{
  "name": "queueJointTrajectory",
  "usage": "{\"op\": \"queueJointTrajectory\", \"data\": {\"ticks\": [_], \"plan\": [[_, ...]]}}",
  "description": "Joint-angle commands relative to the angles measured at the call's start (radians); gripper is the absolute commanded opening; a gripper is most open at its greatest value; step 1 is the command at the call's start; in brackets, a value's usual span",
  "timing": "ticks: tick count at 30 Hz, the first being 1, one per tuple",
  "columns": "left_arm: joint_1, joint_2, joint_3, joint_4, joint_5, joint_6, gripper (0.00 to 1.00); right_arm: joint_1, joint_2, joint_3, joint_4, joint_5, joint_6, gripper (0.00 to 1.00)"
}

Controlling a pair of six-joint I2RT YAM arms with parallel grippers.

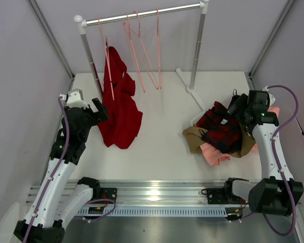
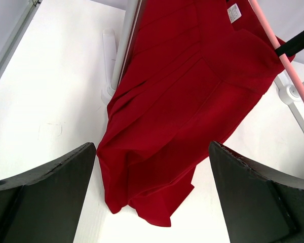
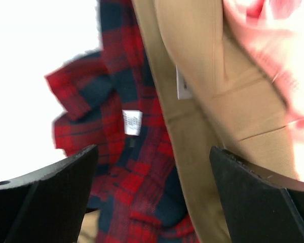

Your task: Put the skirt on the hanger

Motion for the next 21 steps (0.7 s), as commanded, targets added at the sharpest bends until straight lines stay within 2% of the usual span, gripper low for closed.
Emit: {"op": "queueJointTrajectory", "data": {"ticks": [1, 5, 9, 11, 16, 21], "plan": [[-0.006, 0.004, -0.008, 0.038, 0.02, 0.02, 0.99, 0.024, -0.027, 0.178, -0.071, -0.003, -0.048, 0.99], [-0.006, 0.004, -0.006, 0.038, 0.021, 0.018, 0.99, 0.132, -0.045, 0.314, -0.17, 0.006, -0.047, 0.99], [-0.006, 0.008, -0.008, 0.04, 0.027, 0.016, 0.99, 0.282, -0.054, 0.388, -0.337, 0.052, 0.06, 0.98], [-0.006, 0.01, -0.011, 0.041, 0.03, 0.015, 0.99, 0.343, -0.082, 0.353, -0.405, 0.069, 0.114, 0.96], [-0.017, 0.005, -0.015, 0.044, 0.036, 0.013, 0.99, 0.37, -0.162, 0.204, -0.515, 0.167, 0.237, 0.96], [-0.024, 0.001, -0.017, 0.046, 0.043, 0.01, 0.99, 0.367, -0.188, 0.098, -0.49, 0.192, 0.251, 0.96]]}}
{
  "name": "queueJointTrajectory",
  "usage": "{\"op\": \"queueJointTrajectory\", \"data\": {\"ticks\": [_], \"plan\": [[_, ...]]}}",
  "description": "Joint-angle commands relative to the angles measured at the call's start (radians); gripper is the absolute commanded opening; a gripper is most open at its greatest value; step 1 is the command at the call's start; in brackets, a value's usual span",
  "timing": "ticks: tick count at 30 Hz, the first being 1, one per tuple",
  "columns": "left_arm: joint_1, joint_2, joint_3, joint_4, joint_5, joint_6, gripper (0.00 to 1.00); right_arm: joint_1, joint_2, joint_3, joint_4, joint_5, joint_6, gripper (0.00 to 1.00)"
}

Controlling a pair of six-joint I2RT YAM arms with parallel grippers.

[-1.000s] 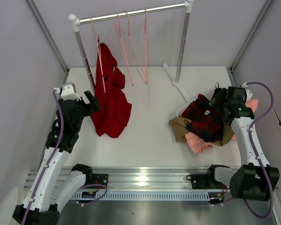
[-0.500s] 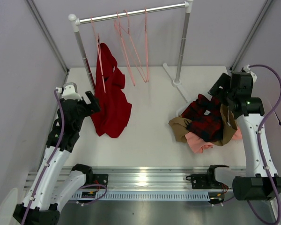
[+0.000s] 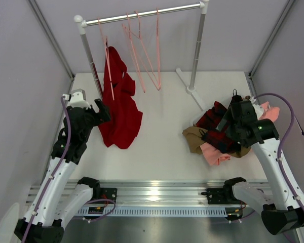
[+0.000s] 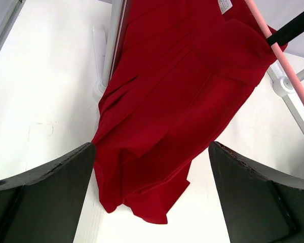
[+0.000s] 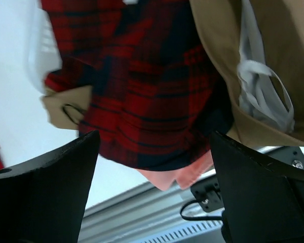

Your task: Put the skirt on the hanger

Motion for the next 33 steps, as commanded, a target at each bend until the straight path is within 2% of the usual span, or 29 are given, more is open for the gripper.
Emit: {"op": "queueJointTrajectory", "data": {"ticks": [1, 2, 6, 11, 14, 15, 17, 18, 22, 26, 33], "plan": [[-0.01, -0.01, -0.003, 0.032, 0.016, 0.011, 0.99, 0.002, -0.014, -0.051, 0.019, 0.041, 0.041, 0.95], [-0.01, -0.011, -0.003, 0.032, 0.016, 0.011, 0.99, 0.002, -0.01, -0.087, 0.039, 0.033, 0.037, 0.94], [-0.01, -0.016, -0.006, 0.029, 0.014, 0.011, 0.99, 0.002, 0.001, -0.141, 0.127, 0.057, 0.03, 0.8], [-0.008, -0.01, -0.003, 0.029, 0.013, 0.009, 0.99, -0.024, 0.007, -0.149, 0.217, 0.1, -0.025, 0.71], [-0.008, -0.002, 0.003, 0.026, 0.011, 0.011, 0.99, -0.058, 0.029, -0.145, 0.257, 0.065, -0.065, 0.6], [-0.008, -0.001, 0.003, 0.021, 0.007, 0.011, 0.99, -0.064, 0.035, -0.138, 0.253, 0.062, -0.073, 0.45], [-0.008, 0.002, 0.005, 0.017, -0.004, 0.011, 0.99, -0.075, 0.049, -0.102, 0.237, 0.061, -0.079, 0.22], [-0.008, 0.001, 0.003, 0.015, -0.007, 0.011, 0.99, -0.075, 0.049, -0.086, 0.227, 0.065, -0.082, 0.0], [-0.008, 0.007, 0.005, 0.02, 0.004, 0.012, 0.99, -0.076, 0.038, 0.024, 0.219, 0.061, -0.113, 0.0], [-0.008, 0.009, 0.003, 0.024, 0.017, 0.014, 0.99, -0.073, 0.047, 0.257, 0.242, -0.01, -0.173, 0.0], [-0.006, 0.007, 0.011, 0.014, 0.013, 0.018, 0.99, -0.041, 0.098, 0.511, 0.423, -0.165, -0.297, 0.0]]}}
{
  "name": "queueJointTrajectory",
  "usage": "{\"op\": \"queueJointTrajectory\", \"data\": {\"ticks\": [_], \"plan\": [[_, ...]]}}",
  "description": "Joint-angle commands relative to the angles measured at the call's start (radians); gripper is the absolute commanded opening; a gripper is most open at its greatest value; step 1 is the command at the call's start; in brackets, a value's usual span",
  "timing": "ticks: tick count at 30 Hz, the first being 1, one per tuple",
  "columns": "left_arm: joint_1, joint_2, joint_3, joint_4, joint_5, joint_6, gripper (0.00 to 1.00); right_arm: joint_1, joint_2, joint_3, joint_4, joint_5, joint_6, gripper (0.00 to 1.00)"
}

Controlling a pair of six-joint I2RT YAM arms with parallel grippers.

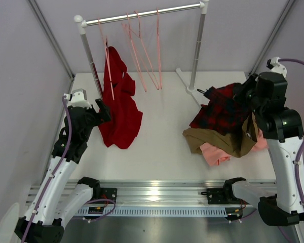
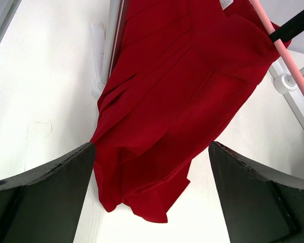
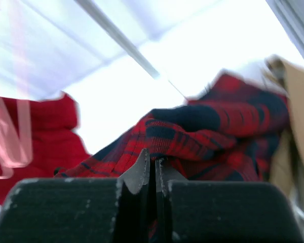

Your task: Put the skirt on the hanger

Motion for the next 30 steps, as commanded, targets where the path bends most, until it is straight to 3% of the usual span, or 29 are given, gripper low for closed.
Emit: {"op": "queueJointTrajectory", "data": {"ticks": [1, 7, 11, 15, 19, 24, 30], "plan": [[-0.005, -0.004, 0.013, 0.014, 0.006, 0.02, 0.99, 0.031, 0.033, 0.157, 0.17, -0.08, -0.102, 0.0], [-0.005, -0.004, 0.012, 0.014, 0.012, 0.021, 0.99, 0.071, 0.188, 0.484, 0.105, 0.021, -0.197, 0.0], [-0.005, -0.001, 0.016, 0.014, 0.015, 0.023, 0.99, 0.103, 0.242, 0.59, 0.13, -0.012, -0.232, 0.0], [-0.005, 0.01, 0.016, 0.013, 0.022, 0.024, 0.99, 0.132, 0.256, 0.587, 0.159, -0.106, -0.229, 0.0], [-0.004, 0.022, 0.018, 0.011, 0.022, 0.024, 0.99, 0.143, 0.242, 0.515, 0.109, -0.075, -0.208, 0.0], [-0.004, 0.037, 0.021, 0.014, 0.036, 0.021, 0.99, 0.14, 0.179, 0.293, 0.056, 0.023, -0.157, 0.0], [-0.004, 0.027, 0.027, 0.013, 0.051, 0.016, 0.99, 0.143, 0.04, -0.058, 0.125, -0.168, -0.016, 0.0]]}}
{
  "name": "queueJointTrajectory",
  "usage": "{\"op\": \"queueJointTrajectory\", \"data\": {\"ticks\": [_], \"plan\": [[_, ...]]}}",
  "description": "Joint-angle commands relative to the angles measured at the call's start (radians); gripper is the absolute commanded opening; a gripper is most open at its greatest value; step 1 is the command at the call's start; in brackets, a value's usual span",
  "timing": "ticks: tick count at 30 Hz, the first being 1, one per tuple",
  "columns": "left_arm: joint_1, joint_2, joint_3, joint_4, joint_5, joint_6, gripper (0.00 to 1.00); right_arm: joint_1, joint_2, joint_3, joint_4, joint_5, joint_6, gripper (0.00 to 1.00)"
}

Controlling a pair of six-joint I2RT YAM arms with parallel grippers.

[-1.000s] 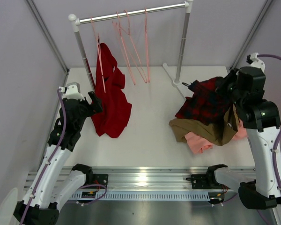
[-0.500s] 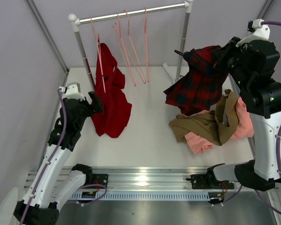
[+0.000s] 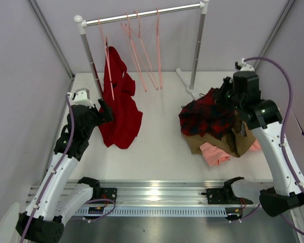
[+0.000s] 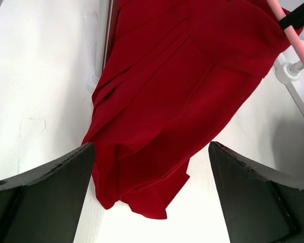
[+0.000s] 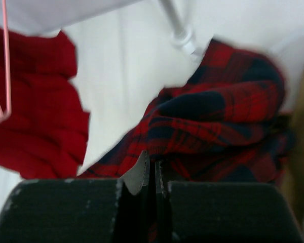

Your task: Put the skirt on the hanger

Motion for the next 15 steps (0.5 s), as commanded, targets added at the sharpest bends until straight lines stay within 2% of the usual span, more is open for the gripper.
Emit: {"op": "queueJointTrajectory", "data": {"ticks": [1, 4, 7, 12, 15], "plan": [[-0.004, -0.026, 0.027, 0.021, 0.036, 0.016, 0.99, 0.008, -0.114, -0.212, 0.154, -0.206, 0.114, 0.0], [-0.005, -0.091, -0.011, 0.073, 0.103, 0.023, 0.99, 0.029, -0.203, -0.409, 0.299, -0.297, 0.182, 0.0], [-0.008, -0.157, -0.007, 0.097, 0.232, 0.051, 0.99, 0.064, -0.274, -0.508, 0.392, -0.272, 0.219, 0.0], [-0.031, -0.173, 0.084, 0.043, 0.429, 0.031, 0.99, 0.086, -0.282, -0.565, 0.481, -0.328, 0.228, 0.0], [-0.076, -0.171, 0.081, 0.046, 0.431, 0.013, 0.99, 0.13, -0.222, -0.53, 0.574, -0.391, 0.214, 0.0]]}}
